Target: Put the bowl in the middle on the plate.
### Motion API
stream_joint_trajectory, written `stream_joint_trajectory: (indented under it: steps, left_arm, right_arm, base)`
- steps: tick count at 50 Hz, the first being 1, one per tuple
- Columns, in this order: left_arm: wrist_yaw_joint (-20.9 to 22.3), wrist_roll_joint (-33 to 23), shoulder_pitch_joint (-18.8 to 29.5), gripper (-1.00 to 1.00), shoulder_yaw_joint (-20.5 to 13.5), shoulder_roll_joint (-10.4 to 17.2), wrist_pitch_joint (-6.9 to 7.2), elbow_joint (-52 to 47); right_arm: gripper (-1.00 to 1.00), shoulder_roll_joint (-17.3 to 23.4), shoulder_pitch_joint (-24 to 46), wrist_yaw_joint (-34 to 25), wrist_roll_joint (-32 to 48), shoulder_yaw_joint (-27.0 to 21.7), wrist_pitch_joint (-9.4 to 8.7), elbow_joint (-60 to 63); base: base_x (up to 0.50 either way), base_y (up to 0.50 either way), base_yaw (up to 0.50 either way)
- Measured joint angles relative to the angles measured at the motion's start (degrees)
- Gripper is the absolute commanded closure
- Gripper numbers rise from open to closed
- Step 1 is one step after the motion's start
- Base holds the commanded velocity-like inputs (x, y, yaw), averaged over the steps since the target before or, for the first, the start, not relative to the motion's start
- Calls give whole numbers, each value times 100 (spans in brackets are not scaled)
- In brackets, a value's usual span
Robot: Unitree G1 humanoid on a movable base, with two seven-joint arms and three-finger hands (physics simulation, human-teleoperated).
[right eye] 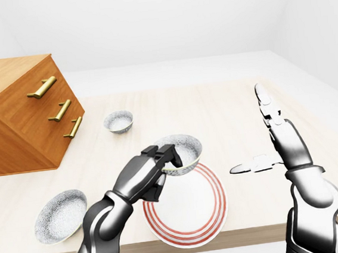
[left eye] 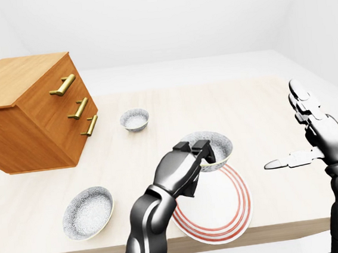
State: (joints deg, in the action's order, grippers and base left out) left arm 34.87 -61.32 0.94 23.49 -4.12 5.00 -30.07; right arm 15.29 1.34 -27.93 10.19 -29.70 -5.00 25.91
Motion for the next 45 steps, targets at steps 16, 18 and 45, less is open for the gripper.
stream_joint_trajectory:
  steps: [16, 18, 45]
  left_arm:
    - [-64, -39, -288, 100, 402, 72, 0, -224]
    - [-75, -44, -319, 100, 440, 87, 0, -244]
    - [-221, -130, -648, 100, 717, 290, 0, -373]
  right_arm:
    - [-100, 3, 7, 9, 5, 9, 0, -19]
    - [-100, 3, 6, 9, 5, 9, 0, -20]
    - [-100, 7, 7, -11, 5, -6, 0, 30]
  base:
    - [0, 0, 0]
    - [0, 0, 0]
    - [0, 0, 0]
